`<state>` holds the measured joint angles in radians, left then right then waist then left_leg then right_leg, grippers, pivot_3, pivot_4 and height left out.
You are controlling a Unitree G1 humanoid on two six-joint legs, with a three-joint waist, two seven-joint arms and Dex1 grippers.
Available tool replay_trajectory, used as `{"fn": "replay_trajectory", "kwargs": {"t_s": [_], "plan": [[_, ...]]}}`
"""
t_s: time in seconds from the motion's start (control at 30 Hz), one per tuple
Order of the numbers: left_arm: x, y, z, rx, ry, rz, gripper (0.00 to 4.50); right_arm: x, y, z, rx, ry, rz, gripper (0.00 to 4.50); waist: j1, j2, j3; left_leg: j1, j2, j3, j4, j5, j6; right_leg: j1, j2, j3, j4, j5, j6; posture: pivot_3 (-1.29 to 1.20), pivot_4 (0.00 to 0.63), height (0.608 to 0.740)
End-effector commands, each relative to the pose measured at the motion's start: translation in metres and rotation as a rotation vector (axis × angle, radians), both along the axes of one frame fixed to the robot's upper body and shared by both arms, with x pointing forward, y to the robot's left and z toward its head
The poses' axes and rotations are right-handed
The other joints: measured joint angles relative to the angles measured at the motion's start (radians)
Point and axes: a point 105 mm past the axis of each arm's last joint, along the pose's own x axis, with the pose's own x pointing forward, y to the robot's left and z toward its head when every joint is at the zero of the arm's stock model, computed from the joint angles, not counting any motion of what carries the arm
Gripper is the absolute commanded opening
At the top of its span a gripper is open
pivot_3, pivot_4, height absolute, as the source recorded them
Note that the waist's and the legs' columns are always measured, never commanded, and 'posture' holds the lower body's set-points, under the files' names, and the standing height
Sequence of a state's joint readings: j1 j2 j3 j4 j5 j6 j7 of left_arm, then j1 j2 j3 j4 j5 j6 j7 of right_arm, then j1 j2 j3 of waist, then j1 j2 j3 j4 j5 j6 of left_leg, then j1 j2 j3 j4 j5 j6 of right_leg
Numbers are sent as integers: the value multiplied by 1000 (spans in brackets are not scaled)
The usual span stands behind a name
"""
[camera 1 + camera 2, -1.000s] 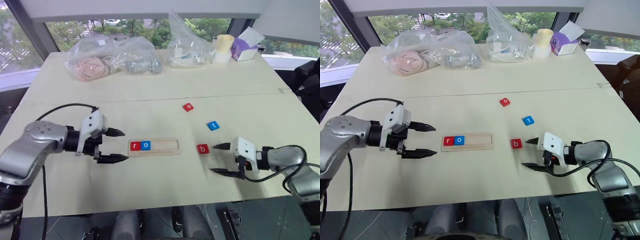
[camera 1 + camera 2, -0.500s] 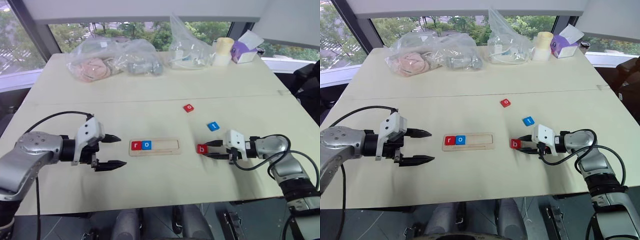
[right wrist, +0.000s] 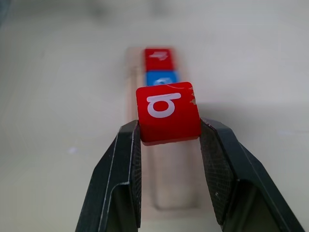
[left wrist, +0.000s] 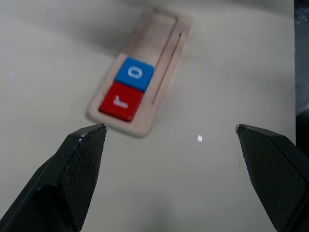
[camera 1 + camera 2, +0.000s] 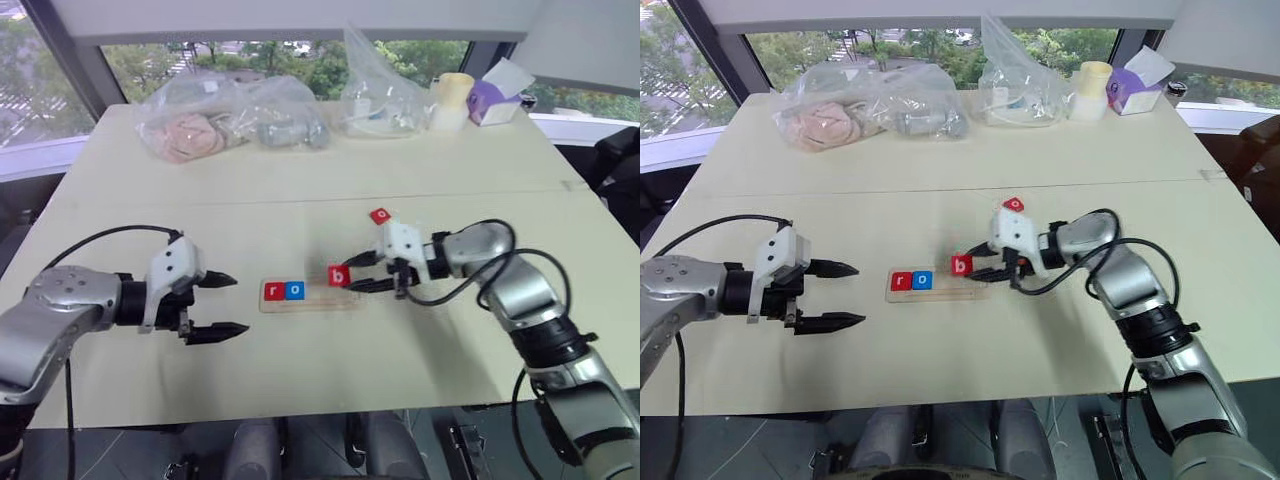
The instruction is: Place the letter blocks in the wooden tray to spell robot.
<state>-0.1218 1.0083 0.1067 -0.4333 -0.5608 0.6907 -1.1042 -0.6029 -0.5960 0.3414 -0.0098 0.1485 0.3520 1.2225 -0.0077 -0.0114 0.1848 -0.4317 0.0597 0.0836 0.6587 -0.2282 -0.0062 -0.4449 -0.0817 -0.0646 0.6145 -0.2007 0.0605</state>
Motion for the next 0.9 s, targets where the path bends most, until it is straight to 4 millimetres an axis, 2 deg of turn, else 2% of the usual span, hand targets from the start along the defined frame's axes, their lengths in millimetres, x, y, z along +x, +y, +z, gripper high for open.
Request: {"fn": "replay_trajectory", "kwargs": {"t_s": [0.03,0.2,0.57,0.77,0.9], "plan": [[1,0,9,2,-52,12,4500,5,12,-3,-43,-35,8,1138,-3,0,0,-2,0,0,0,0,0,-1,0,0,0,0,0,0,150,739],[-3,-3,4,-21,-49,37,4500,10,25,-14,-63,-46,4,1138,-5,0,0,-2,-2,3,0,0,0,-2,1,0,0,0,0,0,150,739],[-4,-5,-1,-20,-53,56,4500,23,28,-16,-72,-75,-31,1138,-6,0,0,-2,-1,3,1,0,0,-2,2,0,2,0,0,0,150,739],[-3,-5,-2,-23,-56,59,4500,17,34,-19,-57,-41,-6,1138,-6,0,0,-2,-1,3,1,0,0,-3,2,0,2,0,0,0,150,739],[-1,-5,-2,-24,-60,62,4500,14,39,-19,-36,-23,-4,3153,-6,0,0,-2,-1,3,1,0,0,-3,2,0,2,0,0,0,150,739]]}}
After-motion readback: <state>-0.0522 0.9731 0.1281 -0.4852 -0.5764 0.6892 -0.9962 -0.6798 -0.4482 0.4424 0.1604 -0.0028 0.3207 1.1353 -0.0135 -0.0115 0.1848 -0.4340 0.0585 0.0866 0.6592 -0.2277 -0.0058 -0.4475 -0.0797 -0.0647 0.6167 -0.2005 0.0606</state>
